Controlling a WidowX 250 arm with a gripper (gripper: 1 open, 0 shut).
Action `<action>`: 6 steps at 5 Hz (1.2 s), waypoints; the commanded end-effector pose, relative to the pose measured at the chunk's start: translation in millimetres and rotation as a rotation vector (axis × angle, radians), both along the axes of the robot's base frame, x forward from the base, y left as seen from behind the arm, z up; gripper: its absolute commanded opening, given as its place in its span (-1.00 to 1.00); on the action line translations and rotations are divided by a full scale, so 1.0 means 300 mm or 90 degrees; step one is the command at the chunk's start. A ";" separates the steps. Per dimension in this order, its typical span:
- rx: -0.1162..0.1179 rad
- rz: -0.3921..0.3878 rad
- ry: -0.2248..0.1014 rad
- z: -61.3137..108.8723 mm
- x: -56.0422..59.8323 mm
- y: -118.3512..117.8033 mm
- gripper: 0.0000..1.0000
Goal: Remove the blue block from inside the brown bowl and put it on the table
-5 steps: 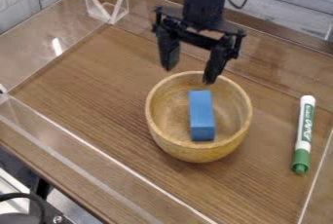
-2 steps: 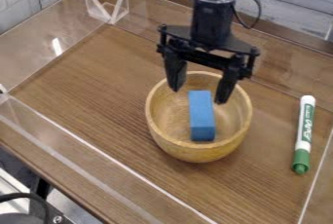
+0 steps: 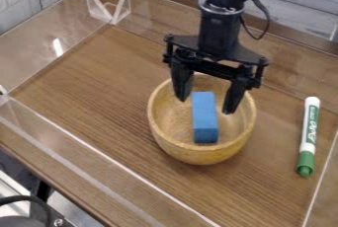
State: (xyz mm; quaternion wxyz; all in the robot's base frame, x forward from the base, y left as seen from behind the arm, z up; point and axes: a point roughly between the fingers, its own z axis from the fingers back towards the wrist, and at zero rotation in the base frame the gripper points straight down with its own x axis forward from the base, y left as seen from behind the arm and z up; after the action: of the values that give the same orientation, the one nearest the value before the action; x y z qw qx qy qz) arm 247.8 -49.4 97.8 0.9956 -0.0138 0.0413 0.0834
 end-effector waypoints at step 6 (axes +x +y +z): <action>0.004 0.027 -0.050 -0.031 0.038 0.007 1.00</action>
State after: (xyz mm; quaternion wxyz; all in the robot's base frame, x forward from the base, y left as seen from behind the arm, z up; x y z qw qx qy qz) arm 254.8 -48.5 80.8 0.9944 -0.0127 0.0177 0.1033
